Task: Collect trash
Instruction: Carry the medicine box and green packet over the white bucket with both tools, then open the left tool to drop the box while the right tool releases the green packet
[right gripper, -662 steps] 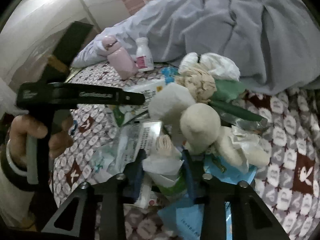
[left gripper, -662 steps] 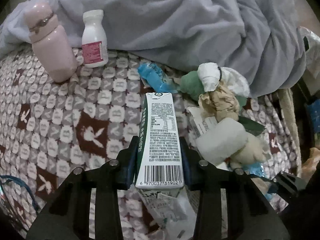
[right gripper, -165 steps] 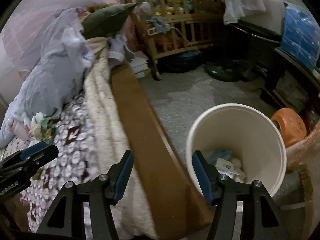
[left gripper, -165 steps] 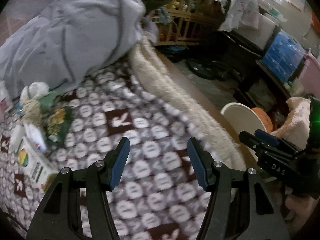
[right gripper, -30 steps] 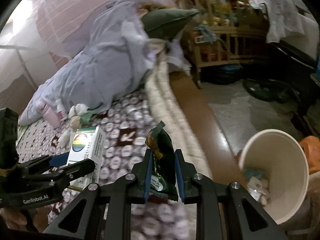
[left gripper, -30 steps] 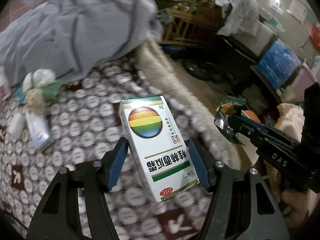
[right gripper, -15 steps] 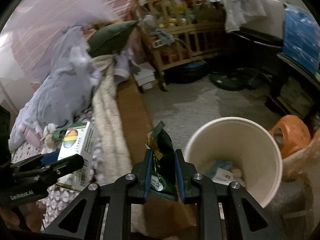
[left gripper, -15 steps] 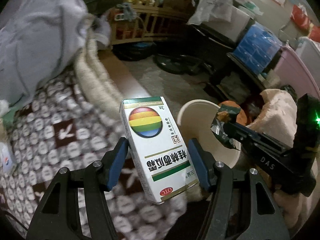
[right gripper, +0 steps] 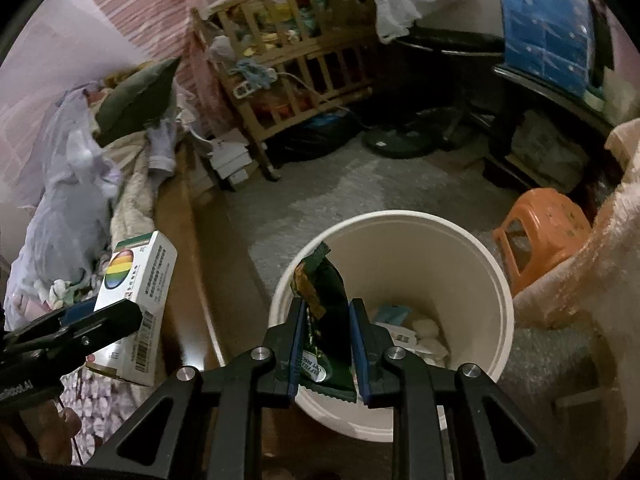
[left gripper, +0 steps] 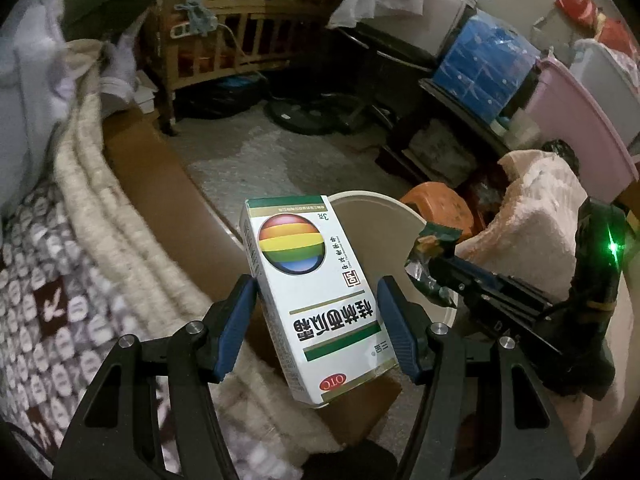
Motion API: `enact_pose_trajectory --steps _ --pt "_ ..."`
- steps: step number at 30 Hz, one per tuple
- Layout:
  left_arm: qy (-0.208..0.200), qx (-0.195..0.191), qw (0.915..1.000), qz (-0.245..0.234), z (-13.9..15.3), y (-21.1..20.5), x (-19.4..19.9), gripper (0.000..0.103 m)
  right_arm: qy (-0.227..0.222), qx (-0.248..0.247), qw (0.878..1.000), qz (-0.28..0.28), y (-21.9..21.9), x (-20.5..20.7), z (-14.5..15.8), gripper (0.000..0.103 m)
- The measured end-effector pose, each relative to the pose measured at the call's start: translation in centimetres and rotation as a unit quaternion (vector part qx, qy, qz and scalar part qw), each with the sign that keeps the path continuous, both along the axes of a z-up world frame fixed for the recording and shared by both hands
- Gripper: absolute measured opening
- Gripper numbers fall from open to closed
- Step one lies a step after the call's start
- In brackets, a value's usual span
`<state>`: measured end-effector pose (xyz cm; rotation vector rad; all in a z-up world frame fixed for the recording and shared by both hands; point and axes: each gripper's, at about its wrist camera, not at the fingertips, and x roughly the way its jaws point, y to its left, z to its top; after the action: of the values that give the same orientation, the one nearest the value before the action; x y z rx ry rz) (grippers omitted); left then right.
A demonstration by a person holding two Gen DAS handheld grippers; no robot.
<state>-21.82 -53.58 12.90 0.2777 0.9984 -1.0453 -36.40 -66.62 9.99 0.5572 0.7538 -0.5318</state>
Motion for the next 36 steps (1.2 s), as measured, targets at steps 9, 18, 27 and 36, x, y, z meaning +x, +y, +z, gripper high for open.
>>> enact_pose_trajectory --steps 9,18,27,36 --pt "0.003 0.009 0.9998 -0.015 -1.4 -2.4 -0.6 0.061 0.012 0.016 1.0 -0.019 -1.7 -0.4 -1.6 0.021" --pt "0.017 0.004 0.9995 -0.028 -2.0 -3.6 -0.6 0.061 0.013 0.019 0.999 -0.029 -2.4 -0.6 -2.2 0.021" --pt "0.007 0.004 0.9993 -0.035 -2.0 -4.0 -1.0 0.061 0.016 0.022 0.999 -0.031 -2.7 -0.6 -2.6 0.021" --pt "0.028 0.001 0.9991 -0.033 -2.5 -3.4 -0.4 0.068 0.021 0.045 0.998 -0.041 -3.2 -0.7 -3.5 0.048"
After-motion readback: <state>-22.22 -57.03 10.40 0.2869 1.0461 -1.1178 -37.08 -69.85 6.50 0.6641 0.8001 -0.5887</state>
